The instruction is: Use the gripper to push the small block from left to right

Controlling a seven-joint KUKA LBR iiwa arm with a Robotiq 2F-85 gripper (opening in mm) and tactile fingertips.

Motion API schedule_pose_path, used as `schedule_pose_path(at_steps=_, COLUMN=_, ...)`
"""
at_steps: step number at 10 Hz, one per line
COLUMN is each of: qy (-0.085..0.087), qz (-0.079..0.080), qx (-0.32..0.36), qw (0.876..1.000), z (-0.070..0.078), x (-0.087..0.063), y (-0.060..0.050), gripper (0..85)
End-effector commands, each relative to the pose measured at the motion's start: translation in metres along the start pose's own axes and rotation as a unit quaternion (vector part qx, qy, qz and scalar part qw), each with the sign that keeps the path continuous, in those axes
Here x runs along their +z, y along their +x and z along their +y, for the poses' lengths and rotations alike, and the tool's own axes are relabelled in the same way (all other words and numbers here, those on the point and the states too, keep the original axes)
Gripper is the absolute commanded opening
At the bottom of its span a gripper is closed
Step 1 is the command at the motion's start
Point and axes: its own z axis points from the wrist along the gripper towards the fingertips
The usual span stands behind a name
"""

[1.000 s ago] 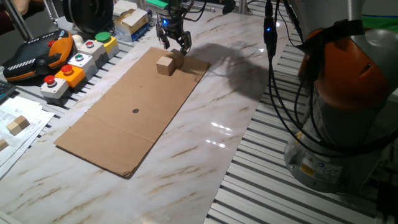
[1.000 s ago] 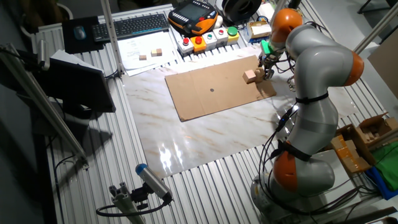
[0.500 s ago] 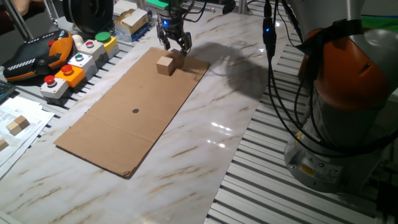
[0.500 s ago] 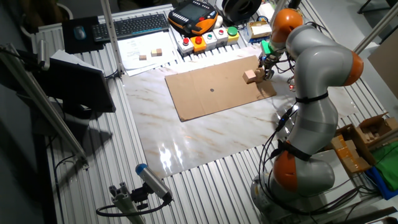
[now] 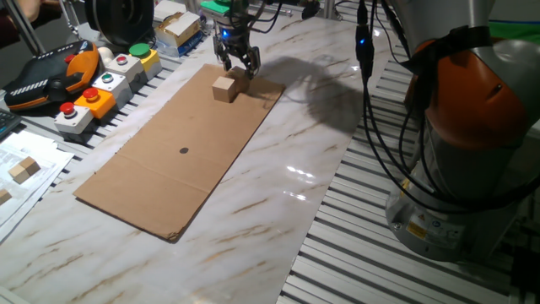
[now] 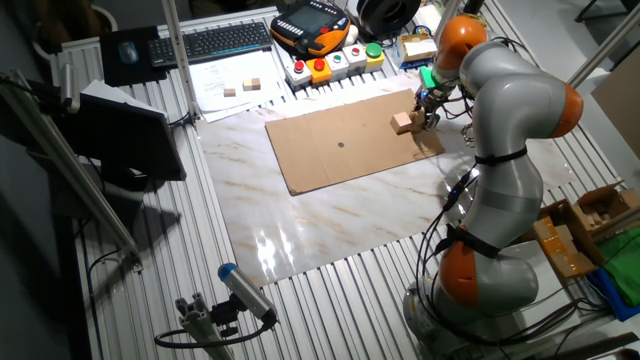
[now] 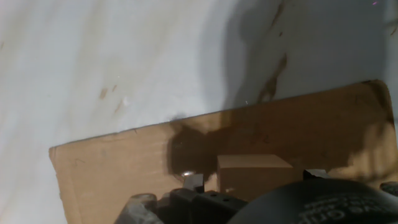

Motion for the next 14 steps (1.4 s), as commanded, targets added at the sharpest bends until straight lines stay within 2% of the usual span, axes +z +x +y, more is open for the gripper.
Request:
schedule_pose_path(at_steps=1, qy=0.000, qz=0.001, qx=0.000, qw=1.000, z=0.000, x=0.001, y=0.000, gripper=78.7)
schedule_pose_path(at_steps=4, qy=-0.002, qz=0.002, qx=0.000, qw=1.000, z=0.000, x=0.004, y=0.002, gripper=77.3)
schedule_pose_path(at_steps=5, qy=-0.004, qz=0.003, qx=-0.001, qw=1.000, z=0.000, x=0.005, y=0.003, gripper=74.7)
schedule_pose_path(at_steps=6, qy=-0.007, qz=0.003, qx=-0.004, qw=1.000, z=0.000, x=0.005, y=0.003, gripper=68.3)
schedule_pose_path(at_steps=7, qy=-0.011, qz=0.002, qx=-0.010, qw=1.000, z=0.000, x=0.005, y=0.004, gripper=54.0)
schedule_pose_path(at_steps=8, qy=-0.016, qz=0.003, qx=-0.016, qw=1.000, z=-0.001, x=0.005, y=0.004, gripper=33.7)
schedule_pose_path(at_steps=9, qy=-0.023, qz=0.004, qx=-0.019, qw=1.000, z=-0.001, x=0.006, y=0.004, gripper=9.0)
schedule_pose_path(at_steps=10, qy=-0.025, qz=0.005, qx=-0.023, qw=0.999, z=-0.001, x=0.005, y=0.005, gripper=1.0)
schedule_pose_path(at_steps=12, qy=-0.023, qz=0.003, qx=-0.023, qw=0.999, z=-0.001, x=0.002, y=0.006, gripper=1.0)
schedule_pose_path(at_steps=14, qy=-0.007, qz=0.005, qx=-0.026, qw=1.000, z=0.000, x=-0.004, y=0.008, gripper=1.0)
